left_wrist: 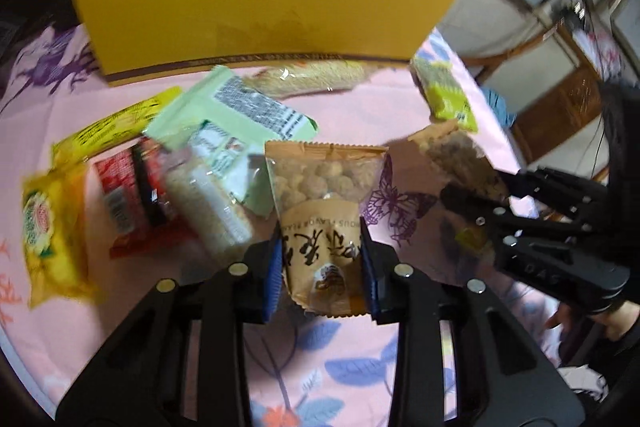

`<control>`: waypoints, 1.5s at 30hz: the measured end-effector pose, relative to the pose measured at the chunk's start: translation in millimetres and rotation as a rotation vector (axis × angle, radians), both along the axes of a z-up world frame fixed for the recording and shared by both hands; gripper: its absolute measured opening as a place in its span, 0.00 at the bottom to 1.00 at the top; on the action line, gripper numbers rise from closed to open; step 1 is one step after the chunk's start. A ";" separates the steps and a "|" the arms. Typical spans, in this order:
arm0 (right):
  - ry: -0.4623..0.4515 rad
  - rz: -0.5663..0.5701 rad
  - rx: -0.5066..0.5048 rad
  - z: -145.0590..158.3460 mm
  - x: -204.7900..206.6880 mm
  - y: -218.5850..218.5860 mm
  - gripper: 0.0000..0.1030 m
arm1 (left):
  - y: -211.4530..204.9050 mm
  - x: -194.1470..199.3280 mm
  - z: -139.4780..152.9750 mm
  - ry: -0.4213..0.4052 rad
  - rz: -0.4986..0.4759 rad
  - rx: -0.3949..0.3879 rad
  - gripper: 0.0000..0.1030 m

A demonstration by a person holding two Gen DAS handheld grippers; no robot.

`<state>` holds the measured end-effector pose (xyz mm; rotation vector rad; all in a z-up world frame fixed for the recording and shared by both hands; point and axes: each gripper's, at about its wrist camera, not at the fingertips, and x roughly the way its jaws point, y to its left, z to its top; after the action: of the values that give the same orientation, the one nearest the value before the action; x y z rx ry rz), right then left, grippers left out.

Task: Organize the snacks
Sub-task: 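Grasp a brown peanut bag with right gripper while left grasps another peanut bag, then carry both peanut bags into the yellow box and release them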

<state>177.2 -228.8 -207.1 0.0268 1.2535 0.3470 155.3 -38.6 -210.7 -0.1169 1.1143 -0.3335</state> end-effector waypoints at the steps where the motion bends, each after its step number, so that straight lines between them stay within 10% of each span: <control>1: -0.007 0.008 0.006 4.5 -0.9 3.5 0.41 | 4.8 -3.9 5.8 -0.008 0.015 -0.010 0.31; 30: -0.083 0.010 0.066 73.3 18.3 28.7 0.41 | 47.4 -2.5 86.9 -0.093 0.187 -0.007 0.31; 45: -0.168 -0.060 0.109 114.0 161.5 37.5 0.41 | 65.3 156.7 137.8 -0.124 0.280 0.066 0.38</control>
<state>338.8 -191.4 -93.1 0.1255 1.0644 0.3580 312.1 26.7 -73.0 -0.1891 0.9706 -0.0529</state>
